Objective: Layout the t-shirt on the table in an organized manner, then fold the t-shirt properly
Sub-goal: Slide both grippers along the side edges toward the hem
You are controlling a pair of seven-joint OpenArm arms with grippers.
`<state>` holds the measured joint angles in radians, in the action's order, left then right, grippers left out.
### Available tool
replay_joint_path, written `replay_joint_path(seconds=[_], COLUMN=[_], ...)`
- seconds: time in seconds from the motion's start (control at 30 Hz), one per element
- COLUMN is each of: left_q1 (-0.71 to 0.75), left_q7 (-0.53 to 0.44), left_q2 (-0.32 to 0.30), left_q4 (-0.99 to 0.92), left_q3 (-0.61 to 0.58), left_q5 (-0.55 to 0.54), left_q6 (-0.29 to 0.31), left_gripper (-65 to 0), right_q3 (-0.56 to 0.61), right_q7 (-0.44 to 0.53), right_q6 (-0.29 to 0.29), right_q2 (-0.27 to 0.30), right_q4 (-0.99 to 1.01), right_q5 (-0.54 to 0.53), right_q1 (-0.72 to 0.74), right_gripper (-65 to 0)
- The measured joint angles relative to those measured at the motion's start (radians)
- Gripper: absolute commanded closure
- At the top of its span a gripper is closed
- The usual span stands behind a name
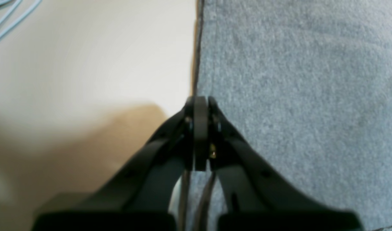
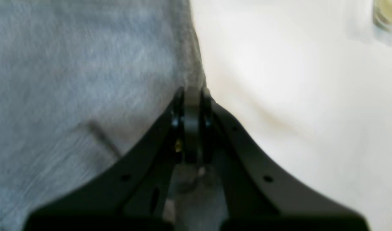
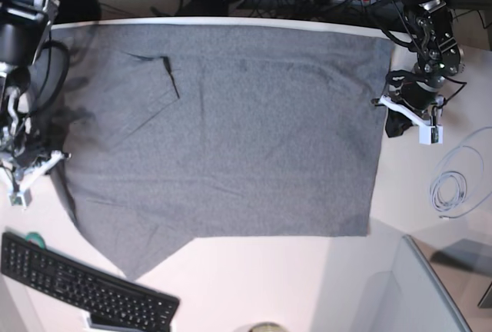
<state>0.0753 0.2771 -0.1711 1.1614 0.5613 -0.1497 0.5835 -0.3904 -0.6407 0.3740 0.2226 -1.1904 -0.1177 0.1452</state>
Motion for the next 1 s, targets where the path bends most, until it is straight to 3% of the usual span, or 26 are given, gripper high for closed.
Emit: replay_joint_path(seconds=[0.13, 0.3, 0.5, 0.63, 0.83, 1.0], left_q1=[0.0, 0.0, 0.0, 0.0, -0.001, 0.003], left_q7=[0.002, 0.003, 0.003, 0.001, 0.0, -0.001], left_q2=[0.001, 0.0, -0.001, 0.0, -0.001, 0.001], left_q4=[0.0, 0.0, 0.0, 0.0, 0.0, 0.0], left_q3=[0.0, 0.0, 0.0, 0.0, 0.0, 0.001], left_q5=[0.0, 0.0, 0.0, 0.0, 0.0, -0.001], left_q6=[0.0, 0.0, 0.0, 0.0, 0.001, 0.0], left_gripper=[0.0, 0.0, 0.0, 0.0, 0.0, 0.0], right_q3=[0.002, 0.002, 0.002, 0.006, 0.01, 0.005], right_q7=[-0.085, -0.149, -0.214, -0.217, -0.183, 0.009], right_q6=[0.001, 0.001, 0.001, 0.0, 0.001, -0.013], right_q2=[-0.058, -0.077, -0.086, -0.082, -0.038, -0.018], right_q4=[-0.132, -0.183, -0.228, -0.271, 0.092, 0.472], right_q5=[-0.002, -0.001, 0.002, 0.005, 0.011, 0.157], right_q1=[-0.089, -0.127, -0.129, -0.071, 0.207, 0.383], right_gripper=[0.0, -1.4, -26.6, -29.3, -29.3, -29.3])
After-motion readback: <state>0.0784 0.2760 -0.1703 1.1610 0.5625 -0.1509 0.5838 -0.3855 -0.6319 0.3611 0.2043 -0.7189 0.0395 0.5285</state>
